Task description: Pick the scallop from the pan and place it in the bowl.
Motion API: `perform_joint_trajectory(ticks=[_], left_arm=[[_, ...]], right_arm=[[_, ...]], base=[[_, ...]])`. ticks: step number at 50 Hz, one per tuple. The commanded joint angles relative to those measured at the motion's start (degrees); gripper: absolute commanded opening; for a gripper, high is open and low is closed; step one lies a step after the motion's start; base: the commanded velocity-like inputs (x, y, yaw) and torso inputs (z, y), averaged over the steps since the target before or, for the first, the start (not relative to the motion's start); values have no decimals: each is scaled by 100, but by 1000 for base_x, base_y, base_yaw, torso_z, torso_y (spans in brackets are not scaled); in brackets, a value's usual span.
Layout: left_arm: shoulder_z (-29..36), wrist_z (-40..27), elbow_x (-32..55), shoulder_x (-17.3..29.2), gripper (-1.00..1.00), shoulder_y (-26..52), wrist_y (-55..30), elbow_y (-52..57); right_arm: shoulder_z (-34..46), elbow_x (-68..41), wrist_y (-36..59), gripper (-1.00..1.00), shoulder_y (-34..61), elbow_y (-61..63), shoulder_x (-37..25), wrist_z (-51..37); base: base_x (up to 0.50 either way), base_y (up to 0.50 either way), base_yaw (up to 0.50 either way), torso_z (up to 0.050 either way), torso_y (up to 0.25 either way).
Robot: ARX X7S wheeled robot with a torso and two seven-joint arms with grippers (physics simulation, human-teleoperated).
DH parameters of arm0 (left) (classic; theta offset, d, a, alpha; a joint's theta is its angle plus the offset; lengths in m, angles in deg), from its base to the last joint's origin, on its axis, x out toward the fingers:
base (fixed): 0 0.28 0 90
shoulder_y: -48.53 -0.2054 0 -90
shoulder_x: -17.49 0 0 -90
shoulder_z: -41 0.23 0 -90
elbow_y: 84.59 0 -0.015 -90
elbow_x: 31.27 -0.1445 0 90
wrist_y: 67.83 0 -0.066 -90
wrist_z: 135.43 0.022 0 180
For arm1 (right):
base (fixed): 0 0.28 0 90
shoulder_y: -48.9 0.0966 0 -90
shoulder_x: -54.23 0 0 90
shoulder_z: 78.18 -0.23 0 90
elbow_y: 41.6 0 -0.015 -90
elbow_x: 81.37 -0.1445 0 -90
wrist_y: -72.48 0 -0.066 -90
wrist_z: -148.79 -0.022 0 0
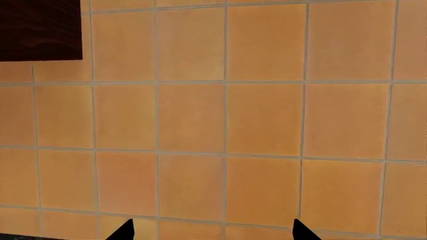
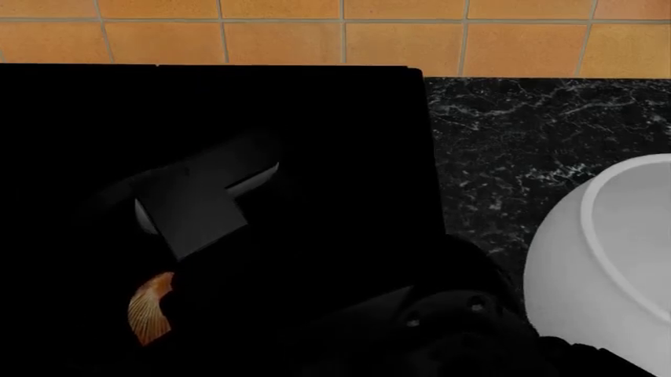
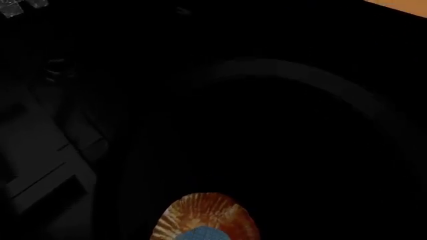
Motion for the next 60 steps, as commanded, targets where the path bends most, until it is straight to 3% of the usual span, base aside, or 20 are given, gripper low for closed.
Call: perform_joint_trajectory(ticks=[1,16,41,60], left_arm=[[-15,-37,37,15,100,0,-21,54],[-56,-85,121,42,100,-4,-38,173],[56,80,-34,-132,100,50,50,-6],[90,286,-189,-201,100,-61,238,-167]], right_arm=[[-204,-268,-44,-100,251,294,-138,-264],[-710,-1090,-329,-100,1045,728,-569,-1060],[-1280,-1979,-484,-100,2491,527,-2130,-2372],[-1230,-1940,-435,-100,2379,447,-3024,-2807]], base=[[0,0,0,0,0],[0,0,0,0,0],[0,0,0,0,0],[0,0,0,0,0]])
